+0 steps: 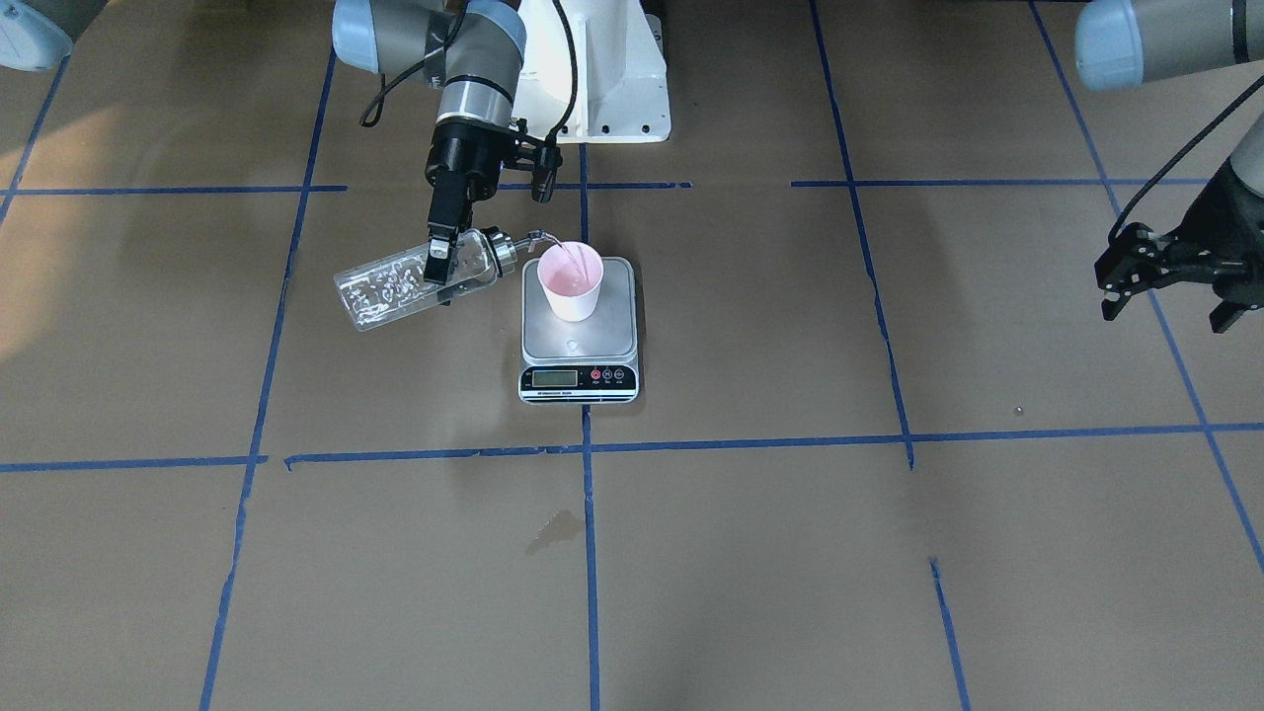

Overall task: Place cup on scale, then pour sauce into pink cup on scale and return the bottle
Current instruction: 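Tilt the dispenser spout over the pink cup with the right gripper to pour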

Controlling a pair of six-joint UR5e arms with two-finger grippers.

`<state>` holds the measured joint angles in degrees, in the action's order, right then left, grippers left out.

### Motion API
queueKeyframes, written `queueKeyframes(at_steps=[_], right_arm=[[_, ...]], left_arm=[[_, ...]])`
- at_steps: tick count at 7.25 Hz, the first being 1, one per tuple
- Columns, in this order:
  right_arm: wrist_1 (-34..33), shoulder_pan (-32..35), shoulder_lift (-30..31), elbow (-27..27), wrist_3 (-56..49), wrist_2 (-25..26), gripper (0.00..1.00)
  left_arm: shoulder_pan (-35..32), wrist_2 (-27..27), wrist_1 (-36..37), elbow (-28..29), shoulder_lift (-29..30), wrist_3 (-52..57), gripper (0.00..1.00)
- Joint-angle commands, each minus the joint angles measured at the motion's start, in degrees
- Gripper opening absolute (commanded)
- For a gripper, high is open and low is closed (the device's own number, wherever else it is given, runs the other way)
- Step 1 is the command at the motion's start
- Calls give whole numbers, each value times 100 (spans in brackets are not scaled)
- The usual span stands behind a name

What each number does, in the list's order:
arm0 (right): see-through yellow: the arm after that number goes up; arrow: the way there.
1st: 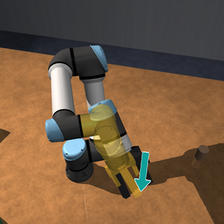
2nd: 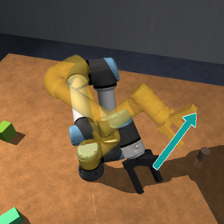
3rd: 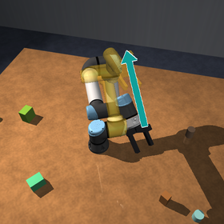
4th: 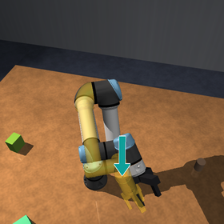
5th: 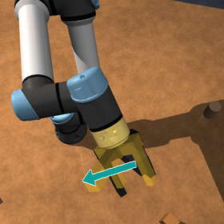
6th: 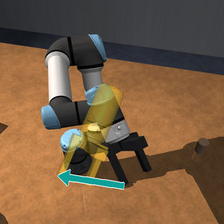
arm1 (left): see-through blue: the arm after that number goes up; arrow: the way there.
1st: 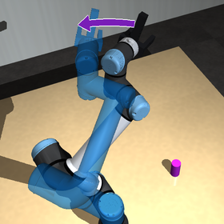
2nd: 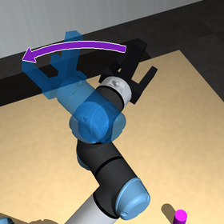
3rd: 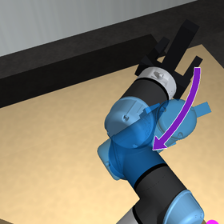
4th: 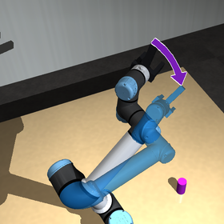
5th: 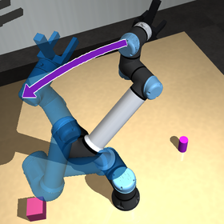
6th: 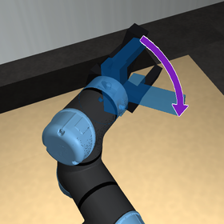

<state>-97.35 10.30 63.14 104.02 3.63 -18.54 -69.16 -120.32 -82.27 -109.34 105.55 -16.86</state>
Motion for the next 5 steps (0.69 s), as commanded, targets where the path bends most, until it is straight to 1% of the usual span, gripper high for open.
queueKeyframes(at_steps=[1, 2, 3, 5], right_arm=[[23, -72, -4, 48, 1005, -167, 0], [23, -89, 5, 56, 1591, -263, 0], [32, -107, -4, 196, 2128, -385, 0], [32, -133, 49, 801, 2799, -842, 0]], left_arm=[[-1, 0, 0, 0, 9, -1, 100], [-9, 0, 0, 0, 18, -1, 100], [-9, 0, 0, 0, 18, -1, 100], [-18, 0, 0, 9, 18, -1, 100]])
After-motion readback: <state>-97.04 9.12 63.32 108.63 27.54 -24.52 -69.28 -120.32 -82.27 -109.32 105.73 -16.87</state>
